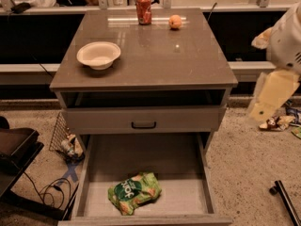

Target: Pick green rice chip bag from middle drawer and place on counter

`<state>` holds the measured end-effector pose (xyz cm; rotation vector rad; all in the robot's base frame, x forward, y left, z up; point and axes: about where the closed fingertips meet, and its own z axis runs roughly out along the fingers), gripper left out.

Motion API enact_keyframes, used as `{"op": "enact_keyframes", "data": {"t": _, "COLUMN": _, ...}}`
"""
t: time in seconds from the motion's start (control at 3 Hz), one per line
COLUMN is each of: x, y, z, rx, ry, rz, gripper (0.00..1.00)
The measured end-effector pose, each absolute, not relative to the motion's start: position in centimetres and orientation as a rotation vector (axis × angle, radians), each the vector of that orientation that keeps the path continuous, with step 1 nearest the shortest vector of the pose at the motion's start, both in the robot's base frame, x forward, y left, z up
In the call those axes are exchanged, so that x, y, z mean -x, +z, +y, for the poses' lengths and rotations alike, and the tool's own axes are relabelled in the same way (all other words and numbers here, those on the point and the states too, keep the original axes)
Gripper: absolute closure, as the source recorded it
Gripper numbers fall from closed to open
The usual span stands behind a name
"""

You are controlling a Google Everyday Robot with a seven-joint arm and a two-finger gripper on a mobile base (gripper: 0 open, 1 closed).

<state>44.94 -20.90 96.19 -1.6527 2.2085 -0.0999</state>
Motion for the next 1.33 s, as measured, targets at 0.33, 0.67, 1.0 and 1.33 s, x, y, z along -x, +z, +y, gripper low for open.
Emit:
{"op": "enact_keyframes", "data": {"t": 0.33, "x": -43.6, "y": 91.3, "z": -17.5, "rx": 1.626, "ry": 0.042, "rz": 2.142, "gripper": 0.0}}
{"op": "enact_keyframes", "data": {"t": 0.67, "x": -41.8, "y": 81.2, "z": -11.6, "rx": 1.643, "ry": 0.231, "rz": 2.072, "gripper": 0.0}}
{"op": "enact_keyframes", "data": {"t": 1.0, "x": -42.0, "y": 74.9, "z": -9.6, "rx": 1.6, "ry": 0.265, "rz": 2.085, "gripper": 0.0}}
{"op": "enact_keyframes", "data": {"t": 1.33, "x": -43.6, "y": 75.1, "z": -9.4, "rx": 1.545, "ry": 0.211, "rz": 2.049, "gripper": 0.0}}
